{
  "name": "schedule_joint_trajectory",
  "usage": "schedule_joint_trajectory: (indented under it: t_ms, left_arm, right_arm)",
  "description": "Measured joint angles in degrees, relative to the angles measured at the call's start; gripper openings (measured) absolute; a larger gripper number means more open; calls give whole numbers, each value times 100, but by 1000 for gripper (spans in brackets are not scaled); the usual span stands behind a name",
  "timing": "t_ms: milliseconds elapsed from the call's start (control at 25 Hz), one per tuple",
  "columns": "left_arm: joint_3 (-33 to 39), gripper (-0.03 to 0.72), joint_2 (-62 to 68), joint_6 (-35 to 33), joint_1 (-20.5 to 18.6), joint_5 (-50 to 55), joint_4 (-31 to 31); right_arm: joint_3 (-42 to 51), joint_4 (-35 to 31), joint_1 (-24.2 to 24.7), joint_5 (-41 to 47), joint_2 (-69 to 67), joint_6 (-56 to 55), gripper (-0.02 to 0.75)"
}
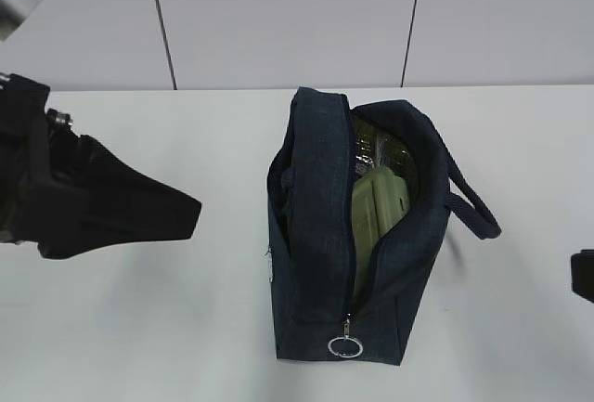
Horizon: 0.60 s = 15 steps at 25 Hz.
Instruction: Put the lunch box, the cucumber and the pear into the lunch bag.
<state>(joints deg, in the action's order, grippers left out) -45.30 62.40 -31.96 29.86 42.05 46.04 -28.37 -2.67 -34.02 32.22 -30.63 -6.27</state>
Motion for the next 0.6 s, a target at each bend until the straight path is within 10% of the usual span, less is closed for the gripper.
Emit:
schedule_joint_trajectory:
  t_ms: [600]
  left_arm:
    - [0,283,0,-579,0,-802,49]
  right_arm:
    - [1726,-307,0,-3222,-409,14,243]
